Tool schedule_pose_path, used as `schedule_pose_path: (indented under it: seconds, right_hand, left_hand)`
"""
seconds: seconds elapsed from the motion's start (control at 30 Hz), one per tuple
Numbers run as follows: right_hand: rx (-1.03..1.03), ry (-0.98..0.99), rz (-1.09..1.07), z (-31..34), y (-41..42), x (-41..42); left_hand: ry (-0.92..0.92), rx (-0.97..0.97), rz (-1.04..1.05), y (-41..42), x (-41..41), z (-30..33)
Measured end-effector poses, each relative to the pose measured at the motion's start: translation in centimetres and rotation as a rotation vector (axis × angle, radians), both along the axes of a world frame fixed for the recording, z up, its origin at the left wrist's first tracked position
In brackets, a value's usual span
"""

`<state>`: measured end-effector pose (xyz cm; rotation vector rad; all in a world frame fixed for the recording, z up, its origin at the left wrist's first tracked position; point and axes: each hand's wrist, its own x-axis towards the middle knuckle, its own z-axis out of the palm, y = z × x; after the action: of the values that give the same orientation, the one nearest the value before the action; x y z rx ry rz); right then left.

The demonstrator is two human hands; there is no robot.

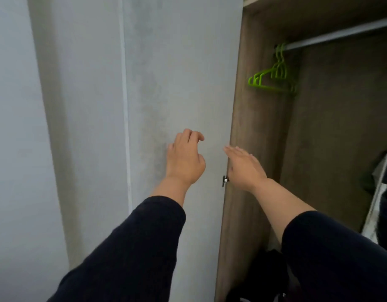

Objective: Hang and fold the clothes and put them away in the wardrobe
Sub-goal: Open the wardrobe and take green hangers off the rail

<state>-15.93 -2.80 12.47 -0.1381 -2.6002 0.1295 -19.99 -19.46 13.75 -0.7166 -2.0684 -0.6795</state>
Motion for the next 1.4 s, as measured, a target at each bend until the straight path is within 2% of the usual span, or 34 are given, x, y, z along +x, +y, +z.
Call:
schedule_pose_path:
  seconds: [0.2, 0.47, 0.7, 0.83, 0.93, 1.1, 1.23, 1.4]
  right_hand:
    - [0.007, 0.079, -0.075, 4.6, 7.9, -1.3]
    - [0.036, 0.124, -0.180, 10.3, 17.3, -7.3]
    - [-0.128, 0.257, -0.141, 13.8, 21.8, -13.6]
    - [-0.119, 0.303, -0.176, 15.4, 23.0, -15.9]
    - [-0.090, 0.343, -0.185, 17.2, 23.5, -17.5]
    - [-0.105, 0.287, -0.129, 19.2, 24.2, -19.7]
    - [-0.116, 0.280, -0.127, 19.0, 25.1, -20.6]
    - [-0.034, 0.294, -0.258, 19.5, 26.1, -20.7]
  left_hand:
    - [-0.077, 0.018, -0.107, 7.0, -4.3, 4.1]
    - [-0.133, 0.051, -0.255, 17.9, -11.8, 9.2]
    - [-0.093, 0.120, -0.309, 24.5, -16.0, 11.8]
    - [0.061, 0.175, -0.304, 27.0, -18.3, 15.0]
    - [0.090, 0.216, -0.341, 28.4, -19.5, 18.6]
    - [-0.074, 0.212, -0.400, 30.5, -21.4, 22.1]
    - [-0.167, 0.129, -0.418, 31.9, -22.7, 23.1]
    - [-0.291, 0.164, -0.416, 32.6, -23.3, 23.4]
